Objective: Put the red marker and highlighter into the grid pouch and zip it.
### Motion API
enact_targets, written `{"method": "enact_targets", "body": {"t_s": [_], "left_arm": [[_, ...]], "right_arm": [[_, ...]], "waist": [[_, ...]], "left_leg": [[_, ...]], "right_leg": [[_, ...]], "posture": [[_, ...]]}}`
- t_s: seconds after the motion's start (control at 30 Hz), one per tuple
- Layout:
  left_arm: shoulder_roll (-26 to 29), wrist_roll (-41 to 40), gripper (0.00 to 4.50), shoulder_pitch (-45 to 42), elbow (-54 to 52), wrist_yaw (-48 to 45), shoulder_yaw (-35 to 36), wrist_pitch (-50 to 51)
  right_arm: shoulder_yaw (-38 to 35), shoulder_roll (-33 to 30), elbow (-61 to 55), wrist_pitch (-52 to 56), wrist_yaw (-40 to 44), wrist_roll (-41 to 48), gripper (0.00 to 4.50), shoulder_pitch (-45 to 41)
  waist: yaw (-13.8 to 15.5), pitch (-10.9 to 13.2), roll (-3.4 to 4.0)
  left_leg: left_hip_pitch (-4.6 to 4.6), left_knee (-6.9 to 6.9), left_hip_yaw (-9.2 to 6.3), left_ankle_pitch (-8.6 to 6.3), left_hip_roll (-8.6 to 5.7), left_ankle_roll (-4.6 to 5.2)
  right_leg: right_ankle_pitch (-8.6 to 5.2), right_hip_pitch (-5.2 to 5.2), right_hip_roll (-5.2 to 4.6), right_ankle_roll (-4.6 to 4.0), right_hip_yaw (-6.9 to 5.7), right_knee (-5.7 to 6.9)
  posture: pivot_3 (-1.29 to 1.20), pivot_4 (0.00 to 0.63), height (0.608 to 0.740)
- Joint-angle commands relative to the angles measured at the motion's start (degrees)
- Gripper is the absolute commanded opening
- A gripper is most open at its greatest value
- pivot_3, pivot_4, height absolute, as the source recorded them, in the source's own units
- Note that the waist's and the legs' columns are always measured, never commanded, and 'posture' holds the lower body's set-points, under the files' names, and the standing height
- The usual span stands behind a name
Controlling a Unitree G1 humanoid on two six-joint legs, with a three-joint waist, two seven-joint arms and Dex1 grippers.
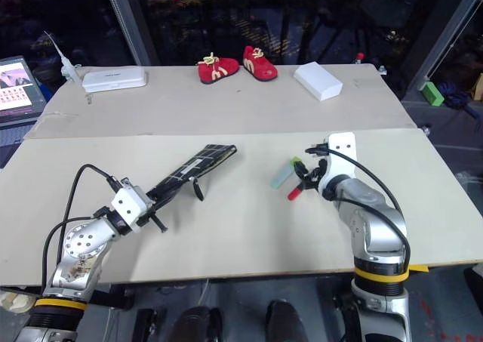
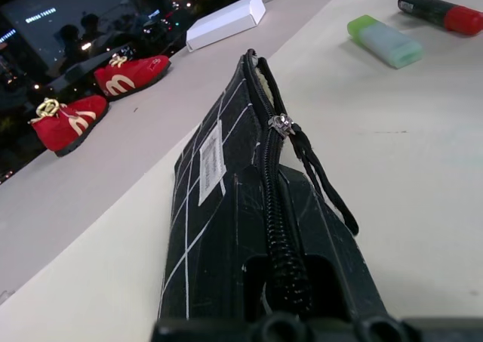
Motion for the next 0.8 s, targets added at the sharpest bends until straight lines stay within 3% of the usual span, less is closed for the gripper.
{"method": "enact_targets", "body": {"t_s": [0.03,0.33,0.8], "left_arm": [[-0.23,-0.13,0.00,-0.89,-0.45,0.14,0.21,-1.28],[-1.09,0.27,0.00,0.17,-1.18,0.61,0.12,-1.24],[-1.20,0.24,0.00,1.32,-2.31,2.32,0.84,-0.59]], "right_arm": [[-4.47,2.76,0.44,3.22,-6.07,-0.90,3.88,-2.96],[-6.12,8.90,2.09,6.56,-11.23,-0.96,3.88,-5.31],[0.32,12.15,4.87,4.11,-13.36,-4.43,3.88,-2.86]], "waist": [[-0.06,0.00,0.00],[-0.17,0.00,0.00],[-0.50,0.00,0.01]], "left_leg": [[0.00,0.00,0.00,0.00,0.00,0.00],[-0.01,0.00,-0.02,0.00,0.02,0.00],[0.00,0.00,-0.04,0.00,0.04,0.00]], "right_leg": [[0.00,0.00,0.00,0.00,0.00,0.00],[0.00,-0.02,0.01,0.00,0.01,0.02],[0.00,-0.02,0.02,0.00,0.02,0.04]], "posture": [[0.00,0.150,0.740],[0.00,0.150,0.740],[0.00,0.150,0.740]]}}
